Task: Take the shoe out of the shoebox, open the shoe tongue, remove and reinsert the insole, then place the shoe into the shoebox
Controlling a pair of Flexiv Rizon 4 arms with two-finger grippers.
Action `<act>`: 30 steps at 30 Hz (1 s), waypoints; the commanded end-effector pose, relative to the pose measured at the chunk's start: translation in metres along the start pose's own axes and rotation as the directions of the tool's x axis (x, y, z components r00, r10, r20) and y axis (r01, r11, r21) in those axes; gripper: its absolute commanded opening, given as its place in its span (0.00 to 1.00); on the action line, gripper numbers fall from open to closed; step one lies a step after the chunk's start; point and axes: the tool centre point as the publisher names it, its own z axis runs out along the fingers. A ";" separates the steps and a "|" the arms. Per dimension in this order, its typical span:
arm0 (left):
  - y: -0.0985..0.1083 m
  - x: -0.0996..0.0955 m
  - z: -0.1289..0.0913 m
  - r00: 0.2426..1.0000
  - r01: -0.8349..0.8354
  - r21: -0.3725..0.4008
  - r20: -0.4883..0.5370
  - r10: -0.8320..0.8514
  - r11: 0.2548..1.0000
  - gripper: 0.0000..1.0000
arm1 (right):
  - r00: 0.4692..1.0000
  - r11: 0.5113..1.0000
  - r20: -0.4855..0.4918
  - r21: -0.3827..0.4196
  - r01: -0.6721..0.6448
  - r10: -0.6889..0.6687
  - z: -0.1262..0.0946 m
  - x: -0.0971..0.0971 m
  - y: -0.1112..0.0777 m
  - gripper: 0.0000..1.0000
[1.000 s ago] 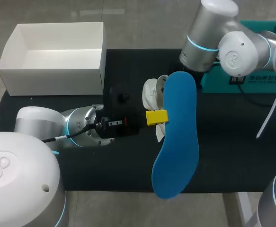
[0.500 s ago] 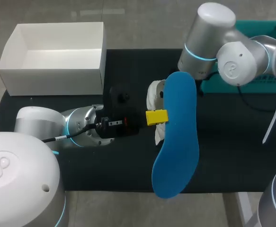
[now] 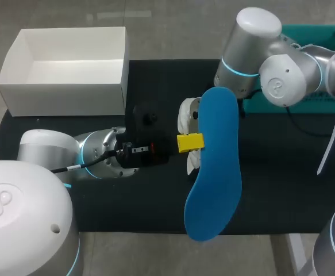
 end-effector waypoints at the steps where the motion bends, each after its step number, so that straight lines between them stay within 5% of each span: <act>1: 0.001 0.000 0.000 1.000 -0.001 0.002 -0.001 0.001 1.000 0.00 | 1.000 1.000 -0.001 -0.006 -0.007 0.007 0.008 -0.001 0.002 0.00; 6: 0.001 0.000 0.000 1.000 -0.001 0.002 -0.001 0.001 1.000 0.00 | 0.999 1.000 -0.035 0.006 -0.019 0.020 0.023 -0.004 0.004 0.00; 7: 0.001 0.000 0.000 1.000 -0.001 0.002 -0.001 0.001 1.000 0.00 | 0.999 1.000 -0.049 -0.001 -0.016 0.016 0.024 -0.004 0.004 0.07; 8: 0.001 0.000 0.000 1.000 -0.001 0.002 -0.001 0.001 1.000 0.00 | 0.998 1.000 -0.053 0.006 -0.027 0.027 0.024 -0.004 0.004 0.43; 9: 0.001 0.000 0.000 1.000 -0.001 0.002 -0.001 0.001 1.000 0.00 | 0.998 0.999 -0.056 0.014 -0.036 0.037 0.022 -0.004 0.003 1.00; 30: 0.001 0.000 0.000 1.000 -0.001 0.002 -0.001 0.001 1.000 0.00 | 0.998 0.999 -0.048 -0.028 -0.039 0.037 -0.065 0.016 -0.010 1.00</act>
